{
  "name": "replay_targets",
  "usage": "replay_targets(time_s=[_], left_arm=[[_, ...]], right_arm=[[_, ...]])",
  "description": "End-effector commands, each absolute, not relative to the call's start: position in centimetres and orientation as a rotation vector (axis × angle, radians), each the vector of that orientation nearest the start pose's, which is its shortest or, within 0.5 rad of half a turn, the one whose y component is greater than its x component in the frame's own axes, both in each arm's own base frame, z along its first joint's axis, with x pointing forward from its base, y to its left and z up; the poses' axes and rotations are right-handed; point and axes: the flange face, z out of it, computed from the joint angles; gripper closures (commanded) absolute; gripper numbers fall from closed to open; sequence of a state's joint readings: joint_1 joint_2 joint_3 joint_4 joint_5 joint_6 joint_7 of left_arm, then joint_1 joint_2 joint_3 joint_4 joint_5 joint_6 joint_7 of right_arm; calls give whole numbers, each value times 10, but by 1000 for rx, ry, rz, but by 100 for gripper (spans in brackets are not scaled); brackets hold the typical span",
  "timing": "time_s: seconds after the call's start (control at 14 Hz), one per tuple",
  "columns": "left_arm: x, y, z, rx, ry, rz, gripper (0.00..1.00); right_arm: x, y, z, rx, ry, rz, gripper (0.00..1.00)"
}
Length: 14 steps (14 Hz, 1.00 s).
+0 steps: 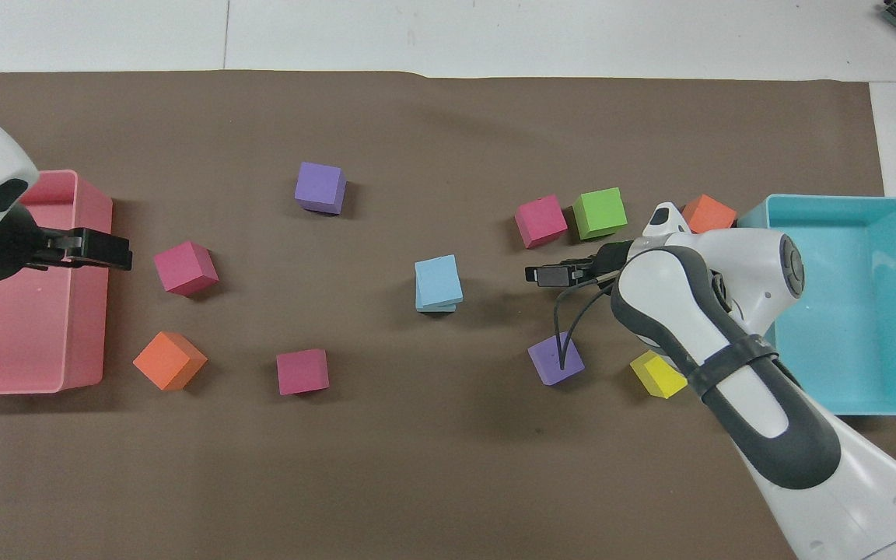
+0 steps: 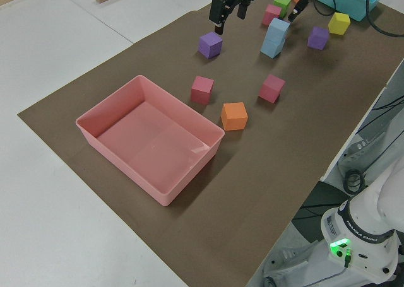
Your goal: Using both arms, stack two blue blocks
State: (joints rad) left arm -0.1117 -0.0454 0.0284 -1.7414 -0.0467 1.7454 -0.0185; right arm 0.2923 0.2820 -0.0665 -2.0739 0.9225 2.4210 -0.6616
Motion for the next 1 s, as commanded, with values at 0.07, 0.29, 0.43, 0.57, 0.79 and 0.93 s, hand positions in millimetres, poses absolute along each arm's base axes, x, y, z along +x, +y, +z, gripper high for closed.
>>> replay_targets(time_s=[0.07, 0.29, 0.43, 0.57, 0.79, 0.93], left_arm=[[570, -27, 611, -3155, 110, -22, 0], [581, -24, 630, -3130, 170, 48, 0], [571, -15, 641, -3127, 222, 58, 0], [563, -12, 638, -3127, 283, 77, 0], [562, -13, 639, -3132, 280, 72, 0], [560, -13, 636, -3133, 265, 94, 0]], right_arm=[[574, 134, 337, -2690, -288, -221, 0], [575, 134, 354, -2795, -281, -147, 0], [583, 119, 372, -2881, -239, -85, 0], [589, 108, 393, -2951, -180, -13, 0], [595, 89, 424, -3054, -124, 53, 0], [599, 73, 438, -3112, -110, 48, 0]])
